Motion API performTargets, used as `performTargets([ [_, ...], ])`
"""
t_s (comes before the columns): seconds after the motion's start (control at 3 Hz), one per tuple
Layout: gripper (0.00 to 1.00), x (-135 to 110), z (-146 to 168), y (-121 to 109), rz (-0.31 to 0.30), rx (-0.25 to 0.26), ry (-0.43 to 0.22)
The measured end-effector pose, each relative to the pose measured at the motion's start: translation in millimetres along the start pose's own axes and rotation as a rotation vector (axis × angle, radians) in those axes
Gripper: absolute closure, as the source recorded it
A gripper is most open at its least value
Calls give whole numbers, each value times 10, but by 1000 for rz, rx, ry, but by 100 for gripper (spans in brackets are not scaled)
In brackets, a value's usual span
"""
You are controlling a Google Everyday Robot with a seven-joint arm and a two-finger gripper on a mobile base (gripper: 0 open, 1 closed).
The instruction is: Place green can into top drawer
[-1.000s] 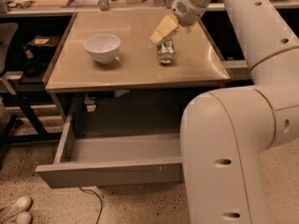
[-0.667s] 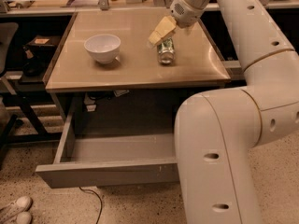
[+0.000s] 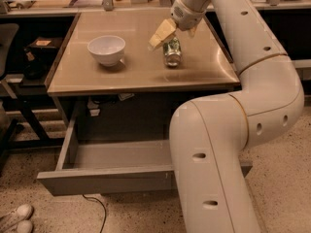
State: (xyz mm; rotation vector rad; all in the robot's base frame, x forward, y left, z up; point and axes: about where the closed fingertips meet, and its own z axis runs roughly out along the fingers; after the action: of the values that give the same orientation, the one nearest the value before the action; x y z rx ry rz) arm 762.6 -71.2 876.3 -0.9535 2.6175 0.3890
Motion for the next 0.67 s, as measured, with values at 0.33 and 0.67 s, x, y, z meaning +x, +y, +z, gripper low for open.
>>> performTargets([
  [0.33, 0, -23, 116, -35, 19, 14, 16],
  [0.67, 0, -19, 245, -73, 38, 22, 34],
])
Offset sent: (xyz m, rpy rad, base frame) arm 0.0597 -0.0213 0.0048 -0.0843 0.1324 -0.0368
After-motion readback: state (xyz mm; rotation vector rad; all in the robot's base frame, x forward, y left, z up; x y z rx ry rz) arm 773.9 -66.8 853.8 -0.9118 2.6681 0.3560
